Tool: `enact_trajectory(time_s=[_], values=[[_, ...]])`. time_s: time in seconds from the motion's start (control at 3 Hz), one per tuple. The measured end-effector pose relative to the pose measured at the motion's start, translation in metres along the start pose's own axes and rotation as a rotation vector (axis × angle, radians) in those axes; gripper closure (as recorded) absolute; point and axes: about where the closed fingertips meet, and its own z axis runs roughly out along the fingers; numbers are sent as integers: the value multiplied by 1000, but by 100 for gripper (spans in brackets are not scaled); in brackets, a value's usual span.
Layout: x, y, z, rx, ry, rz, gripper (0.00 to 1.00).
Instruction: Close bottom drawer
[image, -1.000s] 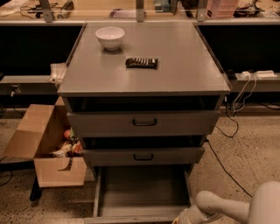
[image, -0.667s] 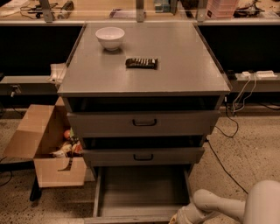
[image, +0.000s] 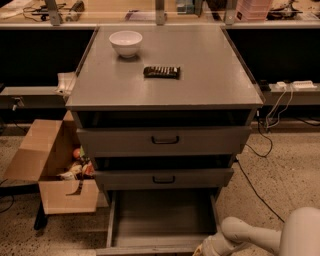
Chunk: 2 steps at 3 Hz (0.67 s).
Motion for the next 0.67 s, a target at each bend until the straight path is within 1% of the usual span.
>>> enact_trajectory(time_s=[0.33,0.67], values=[[0,0,0,0,0,0,52],[0,0,0,0,0,0,23]])
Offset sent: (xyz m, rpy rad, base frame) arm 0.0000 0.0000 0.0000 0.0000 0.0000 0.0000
